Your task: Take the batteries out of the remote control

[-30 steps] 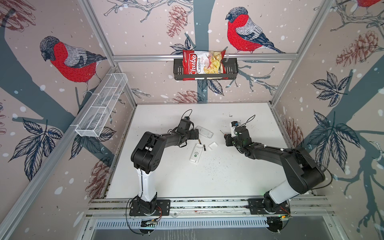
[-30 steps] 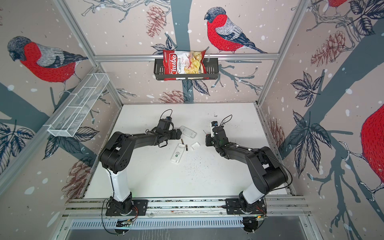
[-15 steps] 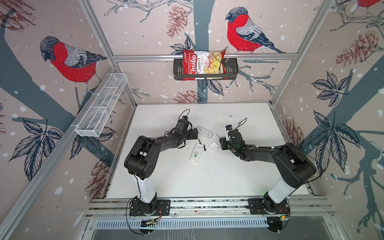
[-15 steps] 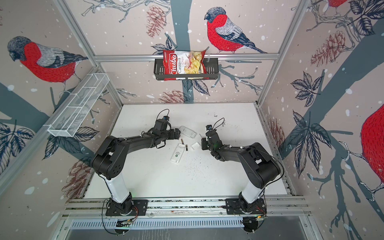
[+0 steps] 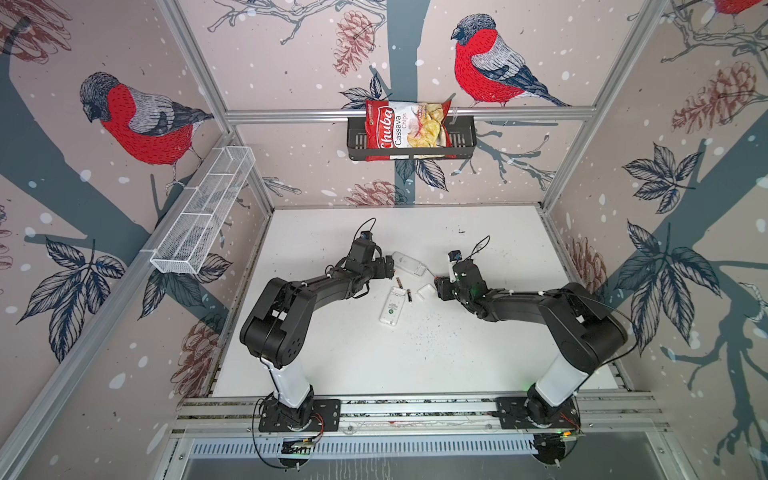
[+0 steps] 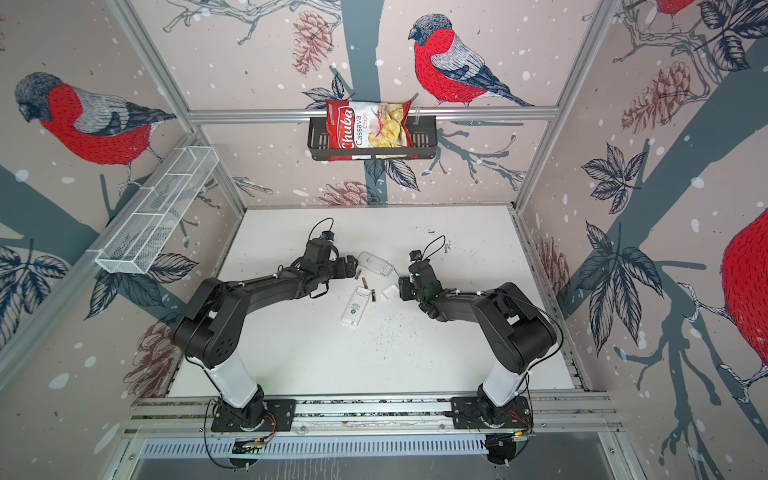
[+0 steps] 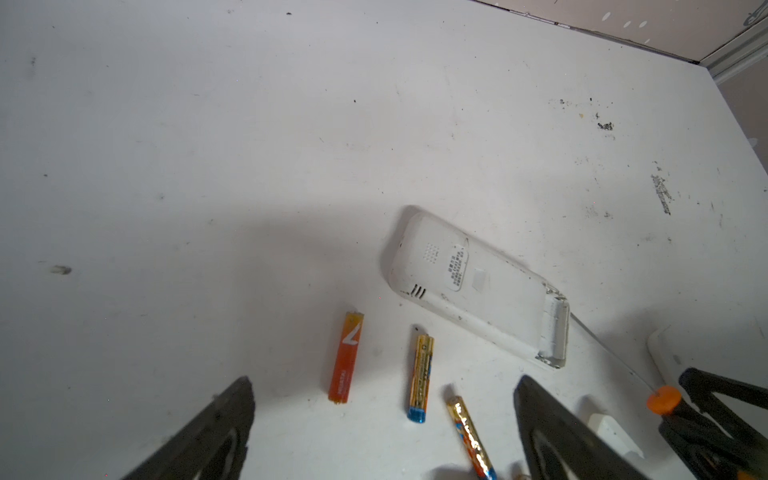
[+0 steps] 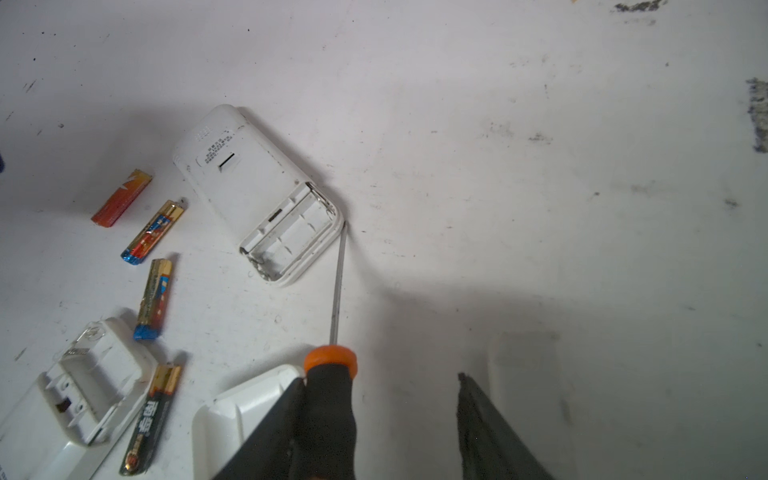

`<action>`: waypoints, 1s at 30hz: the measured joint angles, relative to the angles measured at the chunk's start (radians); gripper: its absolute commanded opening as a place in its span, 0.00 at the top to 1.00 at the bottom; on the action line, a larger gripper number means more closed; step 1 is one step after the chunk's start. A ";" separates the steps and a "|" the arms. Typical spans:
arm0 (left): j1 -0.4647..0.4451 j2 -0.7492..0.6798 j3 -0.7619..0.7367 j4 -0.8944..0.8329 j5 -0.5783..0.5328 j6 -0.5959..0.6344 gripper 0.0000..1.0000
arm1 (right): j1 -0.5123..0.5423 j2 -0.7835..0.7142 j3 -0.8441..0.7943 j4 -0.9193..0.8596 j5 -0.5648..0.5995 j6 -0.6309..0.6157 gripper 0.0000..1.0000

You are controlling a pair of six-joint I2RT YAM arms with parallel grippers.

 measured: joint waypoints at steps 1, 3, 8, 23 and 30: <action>0.000 -0.005 -0.003 -0.003 0.000 0.000 0.04 | 0.001 0.002 0.005 -0.007 0.000 0.000 0.41; 0.000 -0.015 -0.007 -0.008 -0.001 -0.005 0.04 | 0.003 0.003 0.014 -0.031 0.000 0.000 0.39; 0.000 -0.032 -0.016 -0.010 -0.007 -0.008 0.04 | 0.014 0.003 0.048 -0.103 0.000 -0.008 0.37; 0.023 -0.093 0.008 -0.071 -0.048 -0.026 0.04 | -0.021 -0.110 0.039 -0.169 0.019 -0.034 0.34; 0.055 -0.215 0.021 -0.082 -0.210 -0.002 0.04 | -0.121 -0.333 -0.070 -0.045 0.003 -0.047 0.00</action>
